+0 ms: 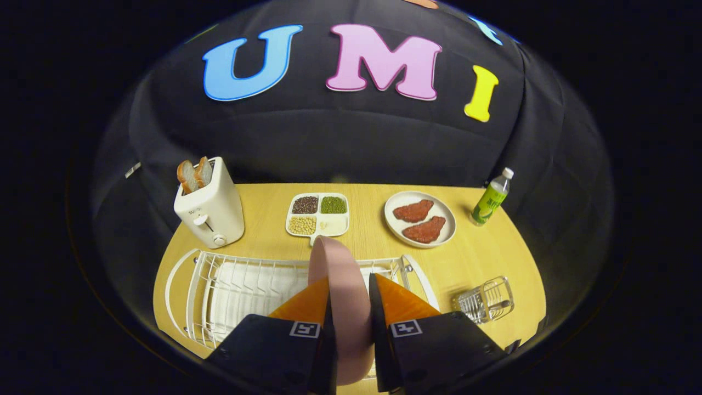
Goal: Take the plate from the dish rack, then take the spoon from the basket and place it into the plate.
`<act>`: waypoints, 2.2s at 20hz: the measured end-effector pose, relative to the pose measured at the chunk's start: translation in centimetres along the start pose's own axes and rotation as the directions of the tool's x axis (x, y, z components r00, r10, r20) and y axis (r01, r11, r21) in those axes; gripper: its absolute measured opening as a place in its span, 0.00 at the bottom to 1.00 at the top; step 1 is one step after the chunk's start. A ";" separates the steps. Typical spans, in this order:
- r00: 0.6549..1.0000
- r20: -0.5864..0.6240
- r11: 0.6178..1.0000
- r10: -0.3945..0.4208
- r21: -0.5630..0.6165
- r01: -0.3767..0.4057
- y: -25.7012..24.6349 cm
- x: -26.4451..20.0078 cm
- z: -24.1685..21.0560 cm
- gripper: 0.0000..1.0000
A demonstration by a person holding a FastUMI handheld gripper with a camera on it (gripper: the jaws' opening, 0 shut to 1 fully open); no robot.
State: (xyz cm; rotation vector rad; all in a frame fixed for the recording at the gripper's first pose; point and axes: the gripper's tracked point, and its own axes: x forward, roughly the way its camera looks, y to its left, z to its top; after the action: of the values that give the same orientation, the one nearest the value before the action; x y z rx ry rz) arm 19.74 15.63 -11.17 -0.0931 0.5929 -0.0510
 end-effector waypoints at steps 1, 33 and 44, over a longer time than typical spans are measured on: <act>1.000 0.009 1.000 -0.003 -0.019 0.003 0.1 -0.2 0.1 0.32; 0.897 -0.113 0.872 0.426 0.315 -0.375 -20.8 -13.0 -15.2 0.26; 0.814 -0.212 0.833 0.540 0.275 -0.481 -23.8 -5.2 -24.2 0.26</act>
State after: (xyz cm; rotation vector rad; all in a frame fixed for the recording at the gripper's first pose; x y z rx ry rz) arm 1.41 -9.44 -25.81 0.2905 0.8809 0.4106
